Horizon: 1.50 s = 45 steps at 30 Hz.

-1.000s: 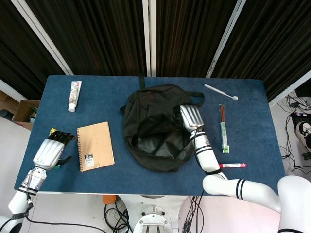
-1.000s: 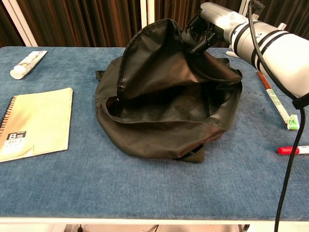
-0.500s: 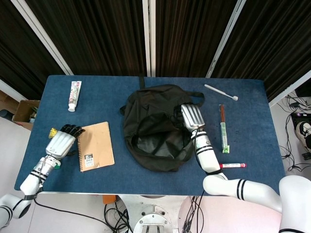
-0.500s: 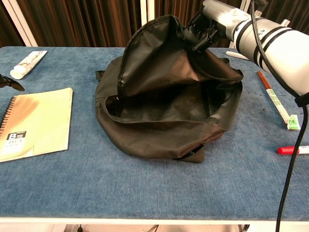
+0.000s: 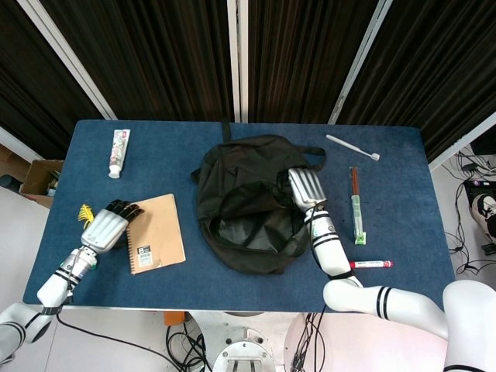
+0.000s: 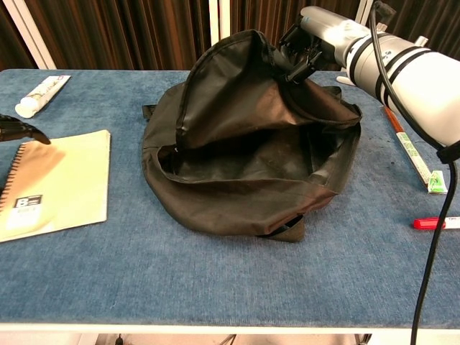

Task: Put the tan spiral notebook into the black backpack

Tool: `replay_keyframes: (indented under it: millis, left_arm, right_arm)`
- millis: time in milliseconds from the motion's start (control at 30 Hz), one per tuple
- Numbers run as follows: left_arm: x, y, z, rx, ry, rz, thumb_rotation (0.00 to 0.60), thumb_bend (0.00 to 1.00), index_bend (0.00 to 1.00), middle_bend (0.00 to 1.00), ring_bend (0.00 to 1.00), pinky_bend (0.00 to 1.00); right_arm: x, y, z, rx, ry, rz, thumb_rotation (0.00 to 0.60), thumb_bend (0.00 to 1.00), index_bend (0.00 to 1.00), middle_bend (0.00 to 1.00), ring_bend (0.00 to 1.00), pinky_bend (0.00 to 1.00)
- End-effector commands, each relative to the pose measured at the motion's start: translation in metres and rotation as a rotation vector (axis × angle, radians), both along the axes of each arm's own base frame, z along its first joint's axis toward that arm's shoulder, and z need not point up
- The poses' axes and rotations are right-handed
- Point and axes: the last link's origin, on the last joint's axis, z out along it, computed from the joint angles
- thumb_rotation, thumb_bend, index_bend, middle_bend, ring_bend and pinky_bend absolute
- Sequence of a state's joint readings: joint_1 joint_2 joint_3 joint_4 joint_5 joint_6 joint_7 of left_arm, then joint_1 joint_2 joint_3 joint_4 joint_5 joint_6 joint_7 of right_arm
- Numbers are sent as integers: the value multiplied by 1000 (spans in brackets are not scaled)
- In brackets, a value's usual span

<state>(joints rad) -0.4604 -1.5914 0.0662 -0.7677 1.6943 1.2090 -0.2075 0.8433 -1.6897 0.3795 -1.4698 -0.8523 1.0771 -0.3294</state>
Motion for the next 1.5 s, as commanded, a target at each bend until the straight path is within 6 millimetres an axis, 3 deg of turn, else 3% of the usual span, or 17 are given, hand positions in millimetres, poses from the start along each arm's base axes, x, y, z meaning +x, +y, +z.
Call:
replay_keyframes:
  millis: [33, 500, 567, 667, 767, 1033, 1267, 1500]
  left_arm:
    - [9, 4, -8, -14, -58, -18, 600, 79, 188, 186, 169, 188]
    - [27, 17, -37, -20, -299, -17, 600, 50, 254, 226, 181, 190]
    - [28, 19, -40, -22, -327, -8, 600, 115, 256, 230, 183, 190]
    - [28, 20, -42, -15, -361, 0, 600, 293, 256, 237, 183, 189]
    - [30, 21, -43, -2, -392, -3, 600, 345, 256, 243, 183, 189]
    - [40, 25, -50, -5, -437, -20, 600, 332, 266, 246, 183, 189]
    - [44, 25, -52, 9, -436, -44, 600, 336, 426, 259, 183, 189]
    - [45, 24, -51, 27, -440, -55, 600, 335, 475, 279, 195, 189]
  right_arm:
    - [-2, 0, 2, -6, -6, -5, 600, 515, 764, 613, 425, 354]
    - [-5, 2, 3, -7, -1, -1, 600, 525, 764, 613, 425, 350]
    - [-5, 2, 3, -9, -1, -2, 600, 535, 764, 613, 425, 350]
    - [-5, 2, 4, -11, -4, -4, 600, 538, 764, 613, 425, 347]
    - [-4, 2, 3, -13, -4, -4, 600, 539, 764, 613, 425, 331]
    - [-5, 2, 2, -10, -1, -9, 600, 539, 764, 613, 425, 324]
    - [-7, 2, 1, -12, 6, -14, 600, 539, 764, 613, 425, 320]
    - [-9, 1, 1, -13, 14, -16, 600, 539, 764, 613, 425, 313]
